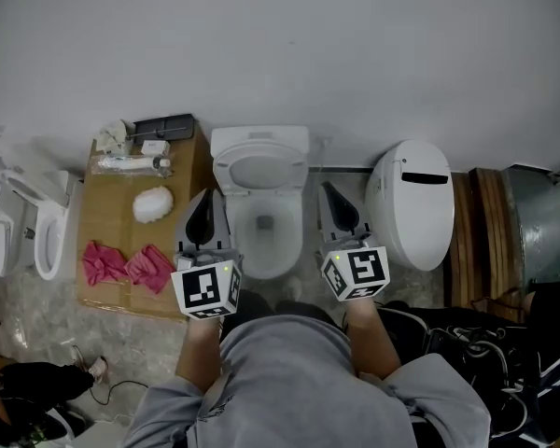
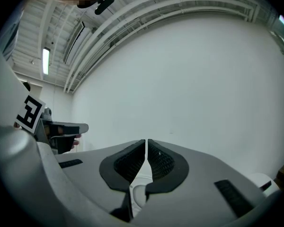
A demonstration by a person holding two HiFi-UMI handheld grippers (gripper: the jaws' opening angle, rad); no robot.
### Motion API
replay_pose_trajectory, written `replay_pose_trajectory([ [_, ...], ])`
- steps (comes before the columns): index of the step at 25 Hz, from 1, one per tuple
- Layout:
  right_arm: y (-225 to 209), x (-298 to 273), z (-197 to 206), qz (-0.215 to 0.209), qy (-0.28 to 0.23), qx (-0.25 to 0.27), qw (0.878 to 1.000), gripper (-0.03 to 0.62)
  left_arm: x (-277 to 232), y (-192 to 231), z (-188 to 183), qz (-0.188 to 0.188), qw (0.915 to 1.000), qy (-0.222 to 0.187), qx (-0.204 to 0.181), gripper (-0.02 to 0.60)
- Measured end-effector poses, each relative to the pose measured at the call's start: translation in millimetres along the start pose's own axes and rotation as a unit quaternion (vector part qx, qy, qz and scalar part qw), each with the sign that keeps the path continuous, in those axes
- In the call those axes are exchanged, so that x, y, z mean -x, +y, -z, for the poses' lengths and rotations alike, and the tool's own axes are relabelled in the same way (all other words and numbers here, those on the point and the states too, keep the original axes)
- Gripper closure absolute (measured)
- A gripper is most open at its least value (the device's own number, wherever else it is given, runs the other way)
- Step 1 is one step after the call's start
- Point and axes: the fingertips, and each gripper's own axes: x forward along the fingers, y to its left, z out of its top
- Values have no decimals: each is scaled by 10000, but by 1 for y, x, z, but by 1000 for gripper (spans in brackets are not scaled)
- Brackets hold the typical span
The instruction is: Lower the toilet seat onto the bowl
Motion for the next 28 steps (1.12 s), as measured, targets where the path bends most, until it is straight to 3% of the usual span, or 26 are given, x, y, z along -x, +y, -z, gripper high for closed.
replay_pose_trajectory([
  [6,-6,-35,13,-86,115,147,9998,592,-29,16,1,57,10000,-1,-35,581],
  [16,-23,-116,54,-43,633,391,9972,554,-93,56,30,108,9994,328,35,581],
  [28,-33,-169,108,-346,1198,566,9906,522,-138,76,68,47,9978,658,106,581],
])
